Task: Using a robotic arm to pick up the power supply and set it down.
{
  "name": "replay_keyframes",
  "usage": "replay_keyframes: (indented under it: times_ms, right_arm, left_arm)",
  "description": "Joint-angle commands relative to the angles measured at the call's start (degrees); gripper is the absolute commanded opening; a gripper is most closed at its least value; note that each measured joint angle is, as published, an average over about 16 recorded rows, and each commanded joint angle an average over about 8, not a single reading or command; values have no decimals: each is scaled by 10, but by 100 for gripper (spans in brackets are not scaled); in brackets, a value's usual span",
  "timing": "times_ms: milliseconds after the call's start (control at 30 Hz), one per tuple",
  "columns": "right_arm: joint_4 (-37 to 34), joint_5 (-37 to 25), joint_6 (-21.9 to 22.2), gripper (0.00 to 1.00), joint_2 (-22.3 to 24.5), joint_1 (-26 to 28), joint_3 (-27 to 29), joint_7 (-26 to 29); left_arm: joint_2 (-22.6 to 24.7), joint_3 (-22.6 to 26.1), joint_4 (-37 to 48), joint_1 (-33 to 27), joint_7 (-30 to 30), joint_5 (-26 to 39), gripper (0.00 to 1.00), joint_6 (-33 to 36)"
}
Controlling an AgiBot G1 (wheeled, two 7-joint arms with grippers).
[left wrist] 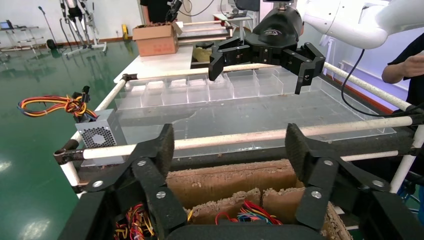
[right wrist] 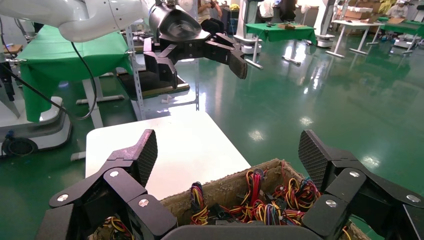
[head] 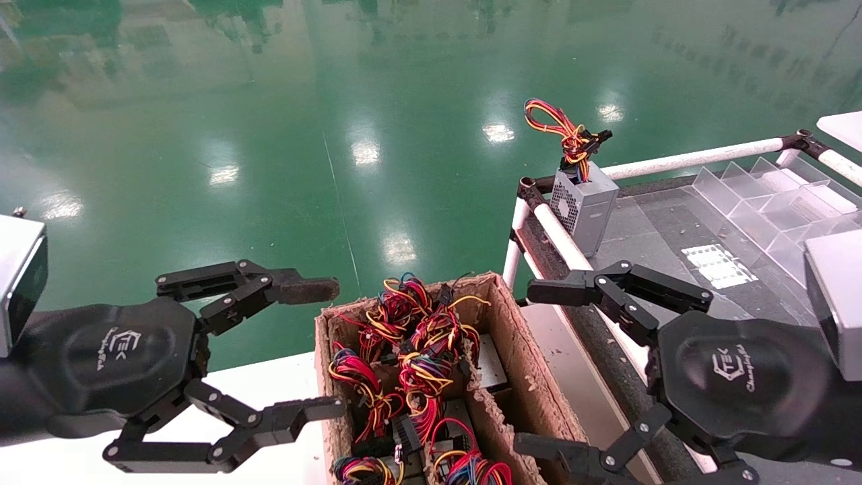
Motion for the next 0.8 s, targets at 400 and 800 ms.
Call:
replay_keyframes:
  times_ms: [400, 800]
  right_arm:
    - [0, 0, 0, 100, 0, 0, 0, 0]
    - [0, 0, 0, 100, 0, 0, 0, 0]
  left_arm:
    - [0, 0, 0, 0, 0, 0, 0, 0]
    - [0, 0, 0, 0, 0, 0, 0, 0]
